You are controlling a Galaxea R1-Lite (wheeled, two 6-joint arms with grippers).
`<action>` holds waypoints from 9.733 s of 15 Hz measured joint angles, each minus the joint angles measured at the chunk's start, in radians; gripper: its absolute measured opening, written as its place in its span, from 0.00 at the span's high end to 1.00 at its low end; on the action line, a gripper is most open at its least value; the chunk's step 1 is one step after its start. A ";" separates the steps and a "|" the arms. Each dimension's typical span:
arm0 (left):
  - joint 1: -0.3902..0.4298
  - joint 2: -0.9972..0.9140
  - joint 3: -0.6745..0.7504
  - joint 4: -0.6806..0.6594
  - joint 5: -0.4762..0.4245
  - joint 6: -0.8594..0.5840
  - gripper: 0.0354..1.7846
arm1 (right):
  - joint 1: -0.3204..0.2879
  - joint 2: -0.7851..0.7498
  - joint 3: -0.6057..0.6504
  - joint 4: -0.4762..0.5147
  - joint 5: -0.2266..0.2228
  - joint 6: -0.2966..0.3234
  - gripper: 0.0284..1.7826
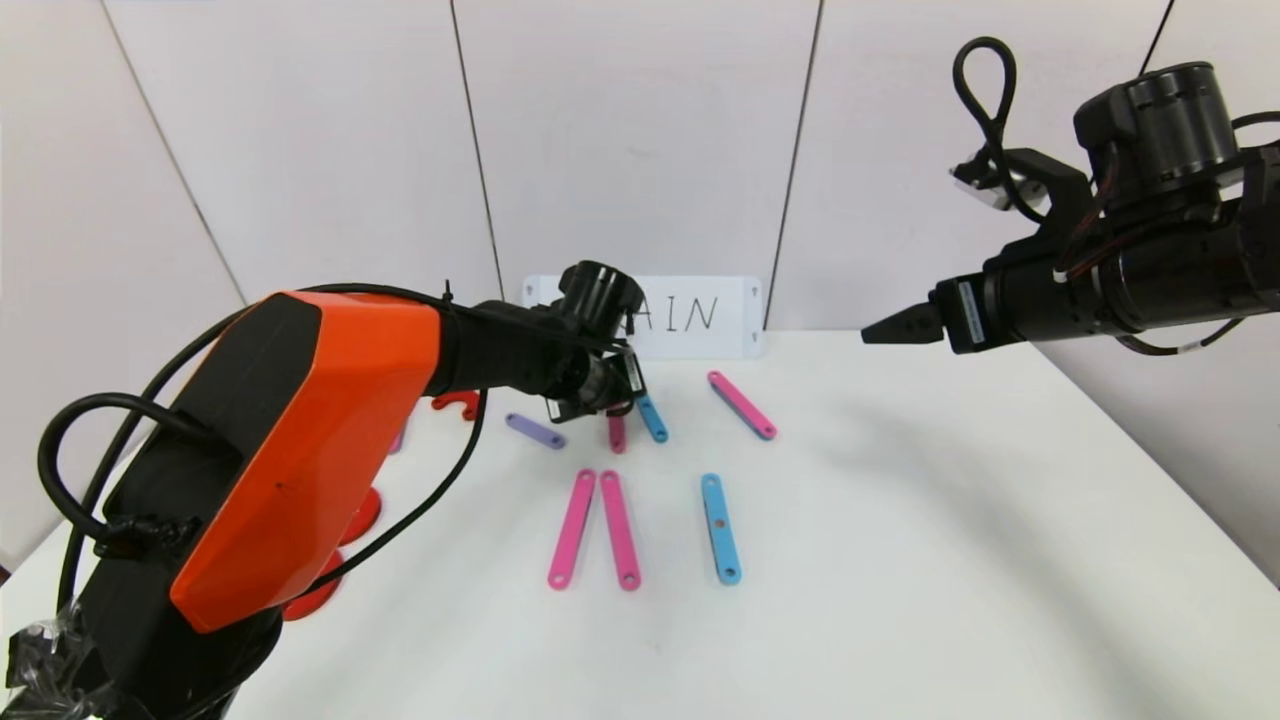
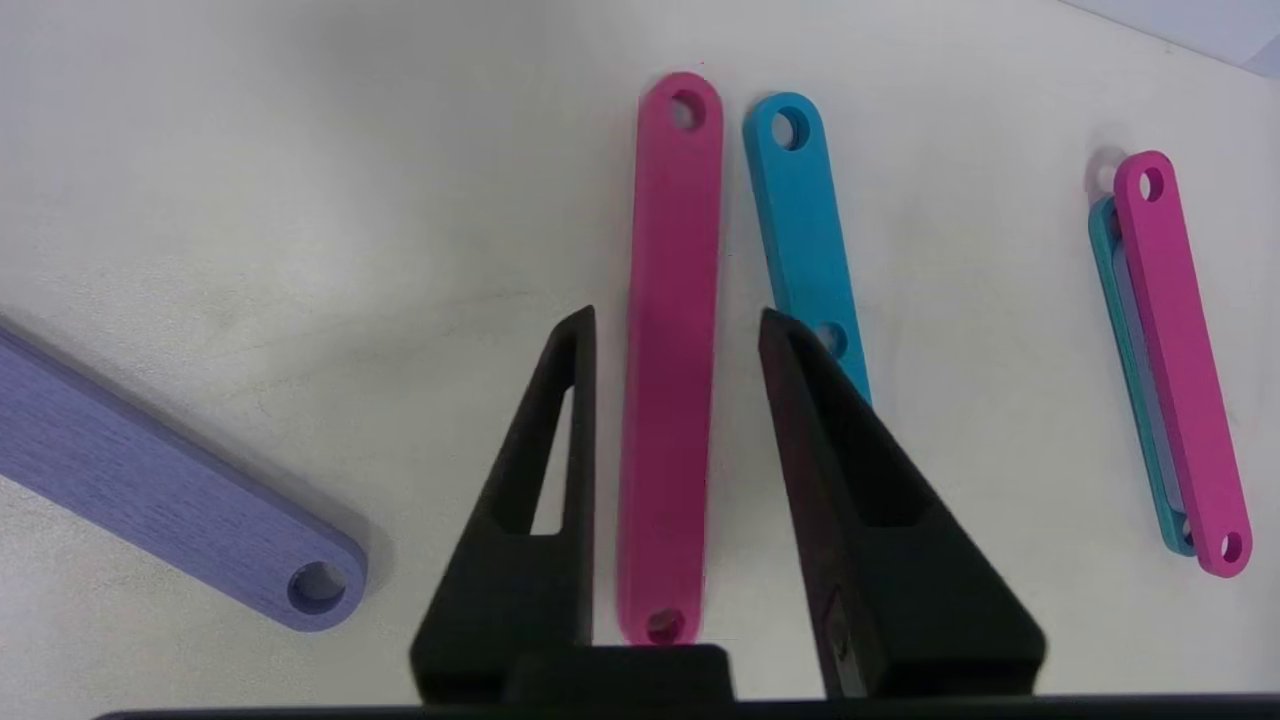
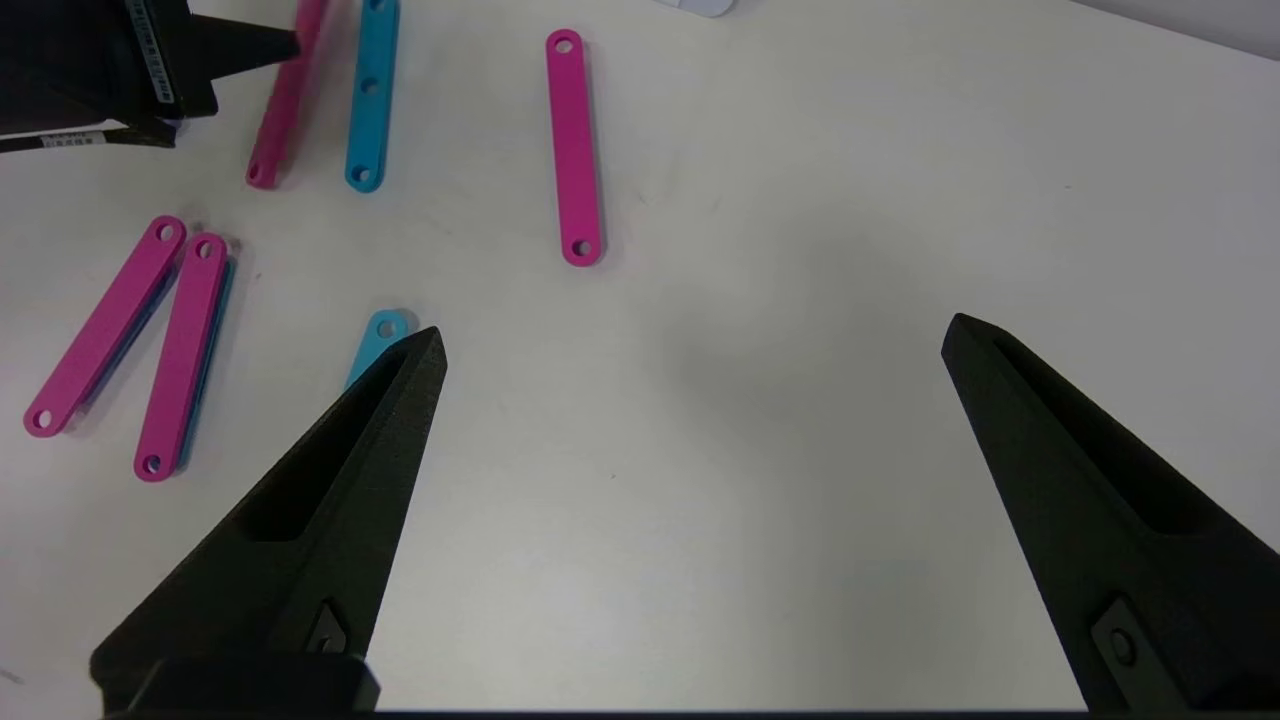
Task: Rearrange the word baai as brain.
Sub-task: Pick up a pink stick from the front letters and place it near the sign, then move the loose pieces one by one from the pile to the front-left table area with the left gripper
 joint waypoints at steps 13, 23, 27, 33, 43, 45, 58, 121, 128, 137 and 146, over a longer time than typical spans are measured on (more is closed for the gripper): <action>0.043 -0.090 0.005 0.027 0.005 0.115 0.03 | -0.001 -0.001 0.000 -0.003 0.001 0.000 0.03; 0.291 -0.209 0.028 0.327 -0.016 0.353 0.03 | -0.003 0.000 0.000 -0.003 0.002 0.000 0.03; 0.414 -0.214 0.060 0.341 -0.063 0.362 0.03 | -0.002 0.003 0.000 -0.002 0.001 0.000 0.03; 0.534 -0.210 0.066 0.436 -0.106 0.481 0.03 | -0.001 0.004 0.000 -0.002 0.001 0.000 0.03; 0.553 -0.153 0.065 0.439 -0.164 0.523 0.03 | -0.001 0.003 0.000 -0.001 0.001 0.000 0.03; 0.544 -0.138 0.052 0.436 -0.159 0.525 0.03 | -0.001 0.003 0.000 -0.001 0.001 0.000 0.03; 0.531 -0.070 0.005 0.402 -0.120 0.508 0.03 | -0.001 0.002 0.000 -0.001 0.001 0.000 0.03; 0.193 -0.451 0.721 0.286 -0.128 0.248 0.85 | 0.002 0.001 0.001 0.000 0.000 -0.006 0.03; 0.190 -0.448 0.728 0.287 -0.129 0.250 0.83 | 0.001 0.002 0.001 0.000 0.000 -0.006 0.03; 0.181 -0.446 0.723 0.287 -0.138 0.250 0.19 | 0.002 0.000 0.001 0.001 0.000 -0.006 0.03; 0.166 -0.490 0.694 0.287 -0.127 0.260 0.02 | 0.001 0.000 0.002 0.000 0.000 -0.006 0.03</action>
